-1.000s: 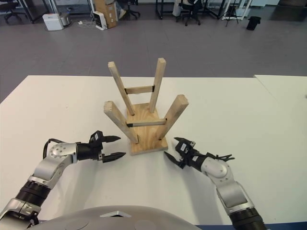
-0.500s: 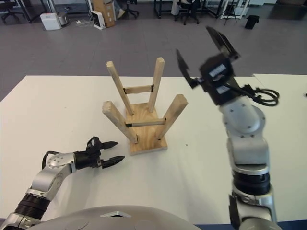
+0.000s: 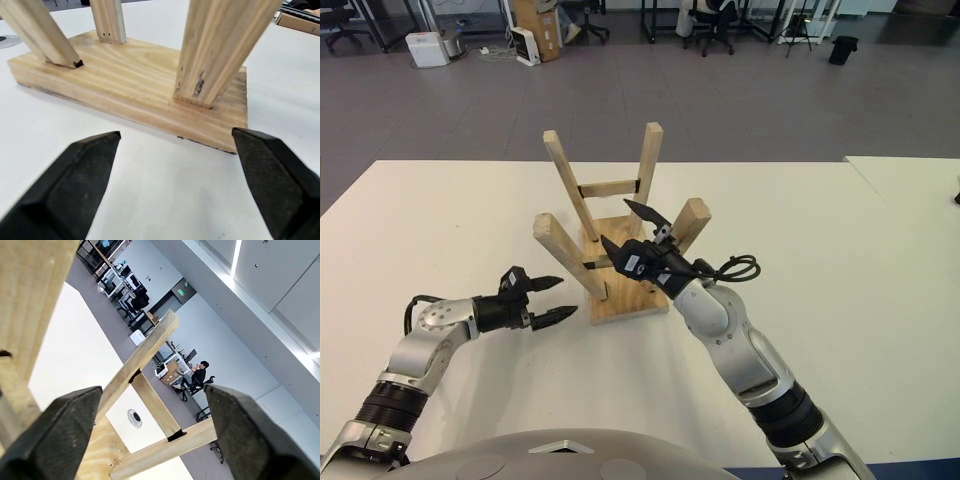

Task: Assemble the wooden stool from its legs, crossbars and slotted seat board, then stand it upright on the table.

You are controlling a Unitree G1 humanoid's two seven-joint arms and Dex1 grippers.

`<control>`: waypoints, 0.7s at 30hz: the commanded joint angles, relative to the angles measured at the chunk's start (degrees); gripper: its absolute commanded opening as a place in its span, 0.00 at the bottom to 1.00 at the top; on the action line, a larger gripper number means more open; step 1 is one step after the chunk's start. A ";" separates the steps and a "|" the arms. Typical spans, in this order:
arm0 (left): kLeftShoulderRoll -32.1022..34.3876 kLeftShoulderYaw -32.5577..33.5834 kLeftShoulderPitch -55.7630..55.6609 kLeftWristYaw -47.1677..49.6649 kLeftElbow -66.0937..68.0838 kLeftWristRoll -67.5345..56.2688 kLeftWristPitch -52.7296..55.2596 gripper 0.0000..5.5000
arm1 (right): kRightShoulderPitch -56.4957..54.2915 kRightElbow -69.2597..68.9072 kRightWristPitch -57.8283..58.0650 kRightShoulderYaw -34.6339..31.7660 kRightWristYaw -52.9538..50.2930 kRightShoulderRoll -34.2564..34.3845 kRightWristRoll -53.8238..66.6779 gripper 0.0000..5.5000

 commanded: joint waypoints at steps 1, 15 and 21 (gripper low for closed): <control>2.08 4.63 -0.64 -1.90 -3.62 -4.85 2.55 0.75 | -0.41 1.48 5.42 -1.18 3.71 0.38 -1.05 0.69; 2.32 25.62 -17.12 11.81 -20.27 -49.39 33.80 0.75 | -12.66 -21.23 27.66 -24.37 15.52 6.00 27.23 0.69; -2.68 23.08 -14.98 16.38 -21.31 -46.78 31.37 0.75 | -3.47 -18.86 28.83 -31.86 17.66 4.95 36.86 0.69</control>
